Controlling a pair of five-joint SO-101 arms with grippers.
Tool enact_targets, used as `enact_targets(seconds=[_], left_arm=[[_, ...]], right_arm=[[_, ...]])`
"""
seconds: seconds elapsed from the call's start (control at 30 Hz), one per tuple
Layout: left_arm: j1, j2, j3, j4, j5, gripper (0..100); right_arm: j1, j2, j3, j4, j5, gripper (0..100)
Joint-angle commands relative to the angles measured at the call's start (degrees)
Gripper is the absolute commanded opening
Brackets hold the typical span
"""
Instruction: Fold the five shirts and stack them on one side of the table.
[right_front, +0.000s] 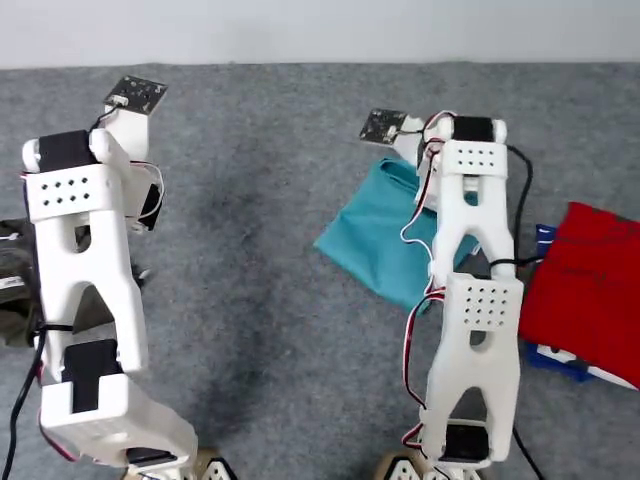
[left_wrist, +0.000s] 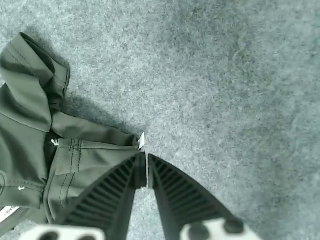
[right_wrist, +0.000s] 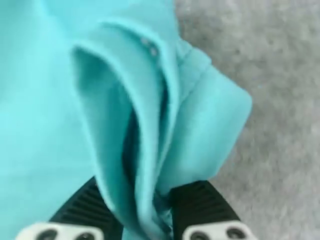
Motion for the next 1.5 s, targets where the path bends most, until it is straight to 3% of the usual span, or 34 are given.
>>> enact_targets(seconds=[0.0,0.1,0.3,0.47,0.6,0.77,0.93,1.07,1.17,1.47], left_arm=[[-0.4,-2.8,-0.2,1.3,-0.4,2],[-0.2,-2.7,-0.2,1.3,-0.4,2],[-0.1,-2.7,-0.2,1.3,-0.4,2],[-0.1,-2.7,-0.2,1.3,-0.4,2],[-0.1,-2.7,-0.2,1.3,-0.4,2],[-0.1,-2.7,-0.2,1.3,-0.4,2],[-0.1,-2.7,-0.2,1.3,-0.4,2],[-0.1,-2.7,-0.2,1.3,-0.4,2],[-0.1,-2.7,-0.2,1.2,-0.4,2],[-0.1,-2.7,-0.2,1.3,-0.3,2]], right_arm=[[-0.1,-1.0,-6.4,2.4,-5.1,21.4],[0.3,-1.0,-12.5,4.7,-15.7,35.1],[-0.8,-0.8,-21.8,6.5,-39.3,29.2],[-2.5,-0.9,-25.2,13.9,-59.2,33.5],[-2.9,-1.4,-24.6,14.2,-73.3,34.0],[-2.9,-7.4,-19.8,14.3,-76.1,34.2],[-2.8,-17.8,-2.0,14.1,-82.7,34.8],[-4.1,-22.5,12.4,13.9,-89.1,46.2],[-4.4,-22.4,16.8,13.8,-92.8,54.0],[-4.1,-12.2,17.8,3.6,-95.6,54.5]])
